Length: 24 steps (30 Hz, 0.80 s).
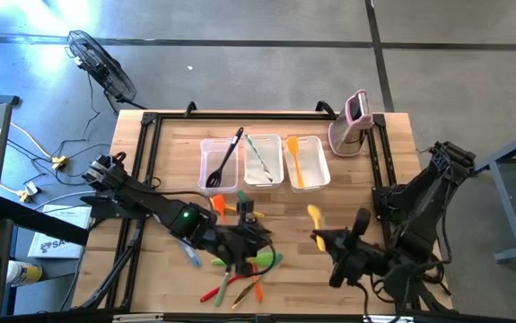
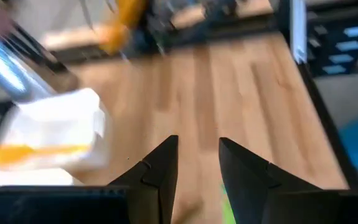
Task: Pick & Place Kitchen Items
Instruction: Put the bottom yellow spatula into the right white bin
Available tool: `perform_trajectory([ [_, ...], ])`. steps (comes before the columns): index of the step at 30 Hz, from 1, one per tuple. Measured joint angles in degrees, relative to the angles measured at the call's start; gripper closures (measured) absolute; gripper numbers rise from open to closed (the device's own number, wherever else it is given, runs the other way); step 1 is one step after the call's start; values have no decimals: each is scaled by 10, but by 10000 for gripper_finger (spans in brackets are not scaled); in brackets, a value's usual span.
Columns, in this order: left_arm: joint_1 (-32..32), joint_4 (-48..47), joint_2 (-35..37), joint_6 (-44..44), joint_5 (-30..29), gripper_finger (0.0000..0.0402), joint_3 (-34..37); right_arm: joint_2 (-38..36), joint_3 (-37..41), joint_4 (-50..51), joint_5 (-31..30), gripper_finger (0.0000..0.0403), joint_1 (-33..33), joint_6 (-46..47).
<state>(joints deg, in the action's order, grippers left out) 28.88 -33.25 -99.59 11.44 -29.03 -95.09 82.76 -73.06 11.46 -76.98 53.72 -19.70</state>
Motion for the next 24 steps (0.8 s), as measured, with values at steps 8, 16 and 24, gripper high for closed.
perform_trajectory([
  [8,0,-48,0,84,109,288,0,0,0,138,6,383,-75,-10],
  [16,0,-56,0,86,136,288,0,0,0,268,178,383,-198,1],
  [24,0,-84,0,100,136,288,0,-3,0,478,178,383,-321,-30],
])
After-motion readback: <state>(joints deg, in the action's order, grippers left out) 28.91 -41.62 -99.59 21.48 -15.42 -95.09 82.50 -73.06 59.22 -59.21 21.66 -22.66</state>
